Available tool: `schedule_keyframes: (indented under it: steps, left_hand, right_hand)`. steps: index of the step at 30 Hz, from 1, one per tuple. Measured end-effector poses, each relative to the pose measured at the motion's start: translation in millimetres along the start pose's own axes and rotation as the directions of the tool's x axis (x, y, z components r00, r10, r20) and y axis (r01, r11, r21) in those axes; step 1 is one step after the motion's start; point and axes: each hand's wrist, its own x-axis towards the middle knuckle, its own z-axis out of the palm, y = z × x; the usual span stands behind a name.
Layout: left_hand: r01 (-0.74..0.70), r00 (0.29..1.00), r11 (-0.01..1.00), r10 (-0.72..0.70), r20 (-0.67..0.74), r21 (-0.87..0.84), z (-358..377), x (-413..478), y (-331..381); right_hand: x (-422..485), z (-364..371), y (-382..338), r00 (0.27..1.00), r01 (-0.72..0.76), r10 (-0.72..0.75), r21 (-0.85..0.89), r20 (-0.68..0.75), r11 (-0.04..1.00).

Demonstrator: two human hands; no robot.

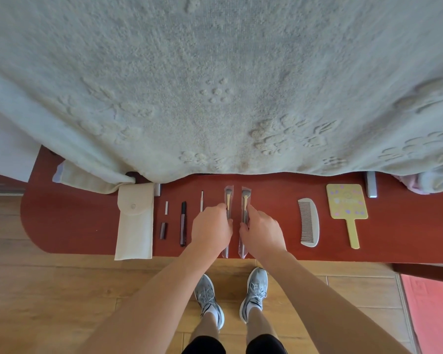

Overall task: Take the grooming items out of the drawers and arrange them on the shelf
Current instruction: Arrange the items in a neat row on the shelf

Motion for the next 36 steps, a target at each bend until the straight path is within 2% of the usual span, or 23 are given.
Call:
schedule_keyframes:
  steps: [25, 33, 36]
  left_hand:
    - [-0.008, 0.999, 1.0, 0.007, -0.052, -0.027, -18, -8, -7]
    - [0.09, 0.985, 0.994, -0.098, -0.14, -0.058, -48, -22, -60]
    - [0.119, 0.984, 0.989, -0.129, -0.122, -0.084, -50, -28, -77]
  right_hand:
    - [0, -13, -7, 1.0, 0.024, -0.024, -0.007, -0.018, 1.0]
    - [2, -8, -49, 0.996, 0.088, -0.089, -0.054, -0.014, 0.995]
    - [2, 4, -67, 0.993, 0.113, -0.112, -0.072, 0.023, 0.991]
